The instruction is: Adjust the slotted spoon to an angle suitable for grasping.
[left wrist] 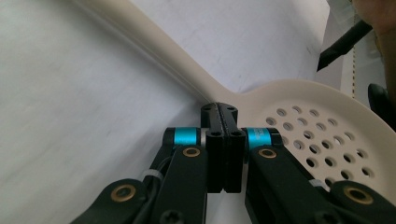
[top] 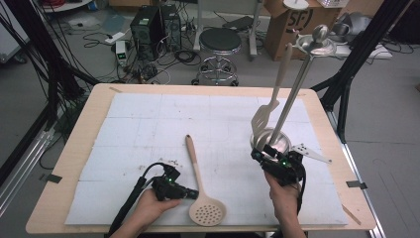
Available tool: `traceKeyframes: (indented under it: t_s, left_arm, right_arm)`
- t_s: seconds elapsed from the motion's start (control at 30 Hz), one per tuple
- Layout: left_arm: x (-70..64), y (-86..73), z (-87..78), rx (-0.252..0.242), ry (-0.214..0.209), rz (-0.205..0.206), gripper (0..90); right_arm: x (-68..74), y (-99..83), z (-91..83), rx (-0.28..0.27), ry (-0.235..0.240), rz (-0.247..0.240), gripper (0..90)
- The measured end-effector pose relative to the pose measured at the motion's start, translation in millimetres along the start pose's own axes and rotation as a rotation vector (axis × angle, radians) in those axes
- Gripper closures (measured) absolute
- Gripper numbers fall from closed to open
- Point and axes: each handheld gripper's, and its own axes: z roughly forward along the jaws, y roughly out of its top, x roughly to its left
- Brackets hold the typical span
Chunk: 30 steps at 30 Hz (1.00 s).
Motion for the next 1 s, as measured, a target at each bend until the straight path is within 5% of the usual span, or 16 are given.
traceKeyframes:
  t_s: [0.3, 0.57, 0.67, 0.87, 1.0]
  left_arm:
    - [-2.2, 10.1, 14.5, -0.07, 0.012, -0.017, 89.9]
    - [-5.6, 6.6, -3.1, -0.132, 0.013, 0.014, 89.4]
    - [-2.4, 2.7, -17.6, -0.156, 0.068, 0.034, 81.3]
    - [10.4, -11.4, -42.6, -0.192, 0.135, 0.04, 50.2]
    - [14.1, -18.4, -57.8, -0.226, 0.188, 0.054, 41.4]
  right_arm:
    - [-5.3, -1.2, -3.9, 0.003, -0.01, 0.013, 33.4]
    - [-1.2, -3.5, 2.4, 0.03, -0.002, 0.008, 33.3]
    - [0.6, -3.5, 5.8, 0.044, 0.008, 0.001, 33.4]
    - [3.8, -3.9, 12.4, 0.074, 0.039, 0.033, 33.3]
    - [5.7, -4.6, 16.5, 0.083, 0.057, 0.065, 33.4]
